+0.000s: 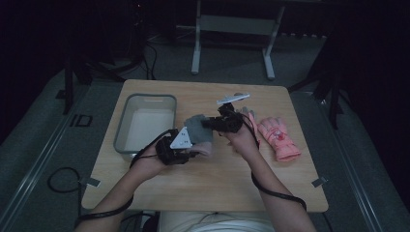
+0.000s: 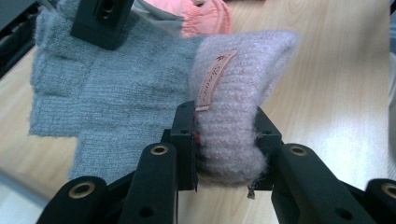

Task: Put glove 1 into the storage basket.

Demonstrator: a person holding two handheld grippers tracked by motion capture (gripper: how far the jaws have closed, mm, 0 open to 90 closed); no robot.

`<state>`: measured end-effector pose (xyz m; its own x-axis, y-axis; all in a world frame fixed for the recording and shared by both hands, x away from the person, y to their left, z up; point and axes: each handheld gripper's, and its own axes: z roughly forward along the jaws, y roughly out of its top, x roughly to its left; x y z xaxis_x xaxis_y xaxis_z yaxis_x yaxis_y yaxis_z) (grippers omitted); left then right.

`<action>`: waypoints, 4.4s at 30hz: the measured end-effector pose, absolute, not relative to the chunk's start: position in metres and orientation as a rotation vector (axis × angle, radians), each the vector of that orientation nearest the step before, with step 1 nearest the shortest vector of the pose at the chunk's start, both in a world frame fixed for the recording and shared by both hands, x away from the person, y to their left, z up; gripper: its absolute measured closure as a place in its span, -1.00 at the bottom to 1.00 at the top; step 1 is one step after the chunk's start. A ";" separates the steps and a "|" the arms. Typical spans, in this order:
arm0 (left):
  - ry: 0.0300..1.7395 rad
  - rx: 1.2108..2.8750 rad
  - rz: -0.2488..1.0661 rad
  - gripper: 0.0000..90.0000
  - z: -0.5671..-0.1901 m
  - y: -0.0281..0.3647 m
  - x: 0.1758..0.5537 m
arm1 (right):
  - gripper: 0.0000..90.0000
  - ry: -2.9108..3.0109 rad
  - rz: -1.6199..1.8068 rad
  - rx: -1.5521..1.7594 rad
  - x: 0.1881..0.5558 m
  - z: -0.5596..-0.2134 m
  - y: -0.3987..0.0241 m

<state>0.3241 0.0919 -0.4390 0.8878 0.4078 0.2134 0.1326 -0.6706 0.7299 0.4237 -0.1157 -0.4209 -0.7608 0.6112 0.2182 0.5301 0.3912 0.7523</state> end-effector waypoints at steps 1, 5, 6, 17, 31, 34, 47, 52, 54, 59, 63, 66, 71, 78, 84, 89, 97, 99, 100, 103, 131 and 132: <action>0.385 2.298 0.474 0.54 -0.436 0.093 0.325 | 0.66 2.541 1.322 1.045 0.425 -0.418 -0.114; 0.392 2.310 0.489 0.54 -0.426 0.101 0.329 | 0.66 2.530 1.335 1.033 0.429 -0.409 -0.104; 0.392 2.313 0.493 0.54 -0.424 0.104 0.329 | 0.66 2.527 1.339 1.030 0.430 -0.407 -0.101; 0.457 2.317 0.547 0.54 -0.408 0.139 0.332 | 0.66 2.548 1.350 0.965 0.443 -0.390 -0.057; 0.500 2.340 0.588 0.54 -0.407 0.199 0.350 | 0.66 2.566 1.401 0.936 0.464 -0.386 0.007; 0.481 2.379 0.576 0.54 -0.410 0.211 0.356 | 0.66 2.558 1.446 0.944 0.469 -0.393 0.016; 0.512 2.509 0.464 0.53 -0.446 0.226 0.385 | 0.66 2.611 1.338 1.061 0.490 -0.449 0.044; 0.551 2.543 0.402 0.53 -0.466 0.226 0.398 | 0.66 2.638 1.249 1.099 0.498 -0.469 0.052; 0.556 2.544 0.383 0.53 -0.470 0.225 0.402 | 0.65 2.639 1.223 1.110 0.501 -0.475 0.053; 0.538 2.572 0.345 0.53 -0.476 0.221 0.413 | 0.62 2.639 1.186 1.131 0.506 -0.483 0.053; 0.532 2.600 0.329 0.53 -0.478 0.219 0.419 | 0.48 2.641 1.154 1.151 0.508 -0.487 0.053; 0.551 2.635 0.323 0.51 -0.484 0.217 0.425 | 0.40 2.627 1.138 1.138 0.508 -0.486 0.049; 0.548 2.680 0.339 0.46 -0.495 0.211 0.429 | 0.36 2.598 1.217 1.125 0.504 -0.472 0.037; 0.573 2.657 0.336 0.01 -0.486 0.209 0.424 | 0.35 2.582 1.299 1.083 0.492 -0.459 0.017; 0.694 2.541 0.343 -0.61 -0.469 0.218 0.421 | 0.36 2.565 1.344 1.040 0.480 -0.447 -0.001; 0.720 2.456 0.318 -0.85 -0.458 0.211 0.417 | 0.39 2.558 1.352 0.999 0.470 -0.438 -0.017; 0.694 2.336 0.283 -0.90 -0.441 0.184 0.406 | 0.42 2.548 1.324 0.967 0.458 -0.427 -0.045; 0.682 2.333 0.282 -0.91 -0.439 0.176 0.402 | 0.42 2.536 1.309 0.961 0.456 -0.425 -0.053; 0.681 2.322 0.283 -0.92 -0.438 0.172 0.400 | 0.42 2.531 1.303 0.957 0.455 -0.423 -0.057; 0.677 2.291 0.253 -0.95 -0.437 0.161 0.397 | 0.41 2.513 1.297 0.950 0.452 -0.419 -0.070; 0.460 2.240 0.296 -0.96 -0.461 0.069 0.339 | 0.41 2.385 1.161 1.018 0.451 -0.437 -0.202; 0.458 2.237 0.297 -0.96 -0.463 0.068 0.336 | 0.43 2.380 1.151 1.028 0.452 -0.439 -0.208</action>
